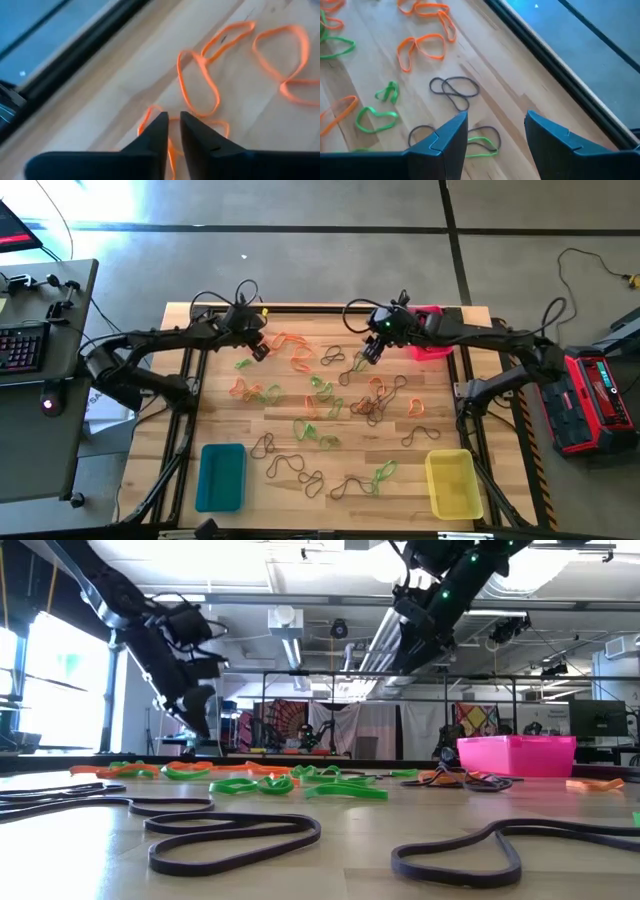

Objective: Sort rubber bands into baskets
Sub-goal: Put the orange rubber band into the red bin

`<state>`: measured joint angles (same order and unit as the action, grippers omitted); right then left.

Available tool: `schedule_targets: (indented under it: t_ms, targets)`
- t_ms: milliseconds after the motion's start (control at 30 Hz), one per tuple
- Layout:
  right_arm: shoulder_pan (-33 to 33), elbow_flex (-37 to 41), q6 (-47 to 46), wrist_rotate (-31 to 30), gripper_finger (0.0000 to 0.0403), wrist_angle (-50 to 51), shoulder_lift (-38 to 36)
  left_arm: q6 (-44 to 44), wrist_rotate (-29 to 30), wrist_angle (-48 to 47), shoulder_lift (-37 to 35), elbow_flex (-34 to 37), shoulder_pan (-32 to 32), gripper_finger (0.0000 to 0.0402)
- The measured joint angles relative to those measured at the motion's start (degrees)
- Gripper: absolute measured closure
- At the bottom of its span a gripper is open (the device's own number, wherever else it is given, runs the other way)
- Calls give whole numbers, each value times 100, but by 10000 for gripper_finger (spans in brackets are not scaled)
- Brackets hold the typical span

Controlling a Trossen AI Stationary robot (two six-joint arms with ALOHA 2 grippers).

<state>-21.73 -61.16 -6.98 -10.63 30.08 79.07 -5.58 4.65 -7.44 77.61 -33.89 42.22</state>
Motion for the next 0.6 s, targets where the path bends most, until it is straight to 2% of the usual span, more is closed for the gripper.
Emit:
schedule_targets:
  t_ms: [100, 167, 300, 467, 600]
  targets:
    - [12, 126, -3, 0, 217, -158, 0, 3, 128, 136, 349, 0, 0, 319]
    - [10, 175, -29, -2, 217, -155, 0, 65, 426, 221, 560, 0, 9, 300]
    - [10, 185, -31, -4, 217, -171, 2, 85, 793, 293, 881, 0, 21, 278]
    - [10, 185, -6, -5, 217, -212, 2, 85, 622, 341, 1094, -5, 15, 277]
    - [10, 185, -6, -9, 217, -268, 2, -56, 604, 374, 1144, -13, 17, 295]
